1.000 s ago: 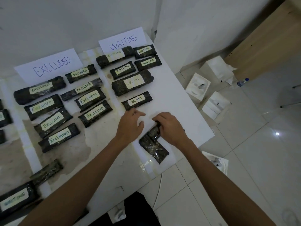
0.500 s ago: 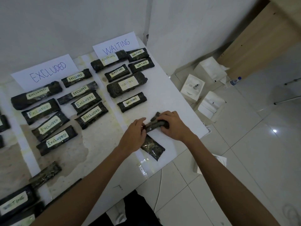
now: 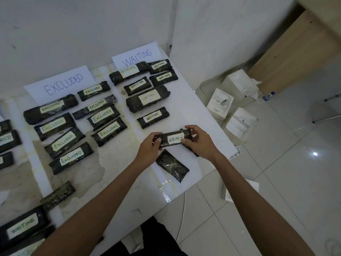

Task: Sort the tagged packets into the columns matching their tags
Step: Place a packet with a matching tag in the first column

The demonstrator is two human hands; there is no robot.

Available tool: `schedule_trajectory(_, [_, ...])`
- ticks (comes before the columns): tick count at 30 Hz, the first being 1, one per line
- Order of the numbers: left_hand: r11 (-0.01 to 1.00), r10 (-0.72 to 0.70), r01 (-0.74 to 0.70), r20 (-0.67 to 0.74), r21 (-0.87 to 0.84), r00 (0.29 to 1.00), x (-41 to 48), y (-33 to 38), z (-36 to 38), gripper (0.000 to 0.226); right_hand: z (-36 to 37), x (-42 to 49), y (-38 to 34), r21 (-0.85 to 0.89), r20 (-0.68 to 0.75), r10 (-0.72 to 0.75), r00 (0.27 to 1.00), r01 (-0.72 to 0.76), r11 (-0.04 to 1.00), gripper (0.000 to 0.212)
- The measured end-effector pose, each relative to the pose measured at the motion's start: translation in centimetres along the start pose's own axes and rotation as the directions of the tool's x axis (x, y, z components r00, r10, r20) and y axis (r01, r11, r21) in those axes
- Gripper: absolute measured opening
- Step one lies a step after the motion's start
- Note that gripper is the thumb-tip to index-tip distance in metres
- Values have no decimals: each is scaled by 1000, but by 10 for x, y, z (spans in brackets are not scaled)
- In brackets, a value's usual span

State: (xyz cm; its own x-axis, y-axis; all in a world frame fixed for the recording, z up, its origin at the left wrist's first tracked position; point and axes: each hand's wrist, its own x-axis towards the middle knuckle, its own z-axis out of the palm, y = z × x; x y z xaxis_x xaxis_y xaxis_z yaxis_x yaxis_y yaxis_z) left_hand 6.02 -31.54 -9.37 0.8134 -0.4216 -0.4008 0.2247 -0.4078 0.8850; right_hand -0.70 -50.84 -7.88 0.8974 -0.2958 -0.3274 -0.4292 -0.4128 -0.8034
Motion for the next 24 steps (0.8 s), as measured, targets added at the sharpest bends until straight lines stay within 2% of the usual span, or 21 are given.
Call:
schedule_trajectory(3, [987, -103, 90, -92, -131, 990, -2, 5, -2, 27, 3, -5, -8, -60, 21, -27, 999, 28, 998, 28])
schedule_trajectory(6, [923, -232, 168, -155, -345, 960, -7, 10, -10, 26, 21, -17, -18, -1, 96, 23, 995, -23, 1000, 23])
schedule_trajectory(8, [906, -260, 172, -187, -388, 947, -13, 12, -18, 26, 42, -27, -26, 4, 179, 71, 981, -73, 997, 26])
schedule_trajectory(14, [993, -84, 65, -206, -99, 975, -42, 5, -50, 13, 105, -46, -54, 108, 280, 100, 955, -135, 985, 34])
schedule_trajectory(17, [997, -31, 44, -202, 60, 979, -58, -3, -71, 23, 123, -52, -74, 162, 284, 108, 953, -159, 974, 33])
schedule_trajectory(20, [985, 19, 16, -201, 173, 979, -76, -11, -88, 33, 137, -53, -88, 147, 298, 114, 948, -163, 976, 31])
schedule_trajectory(24, [942, 106, -35, -199, 334, 974, -97, -21, -108, 43, 153, -55, -103, 72, 417, 65, 907, -104, 992, 30])
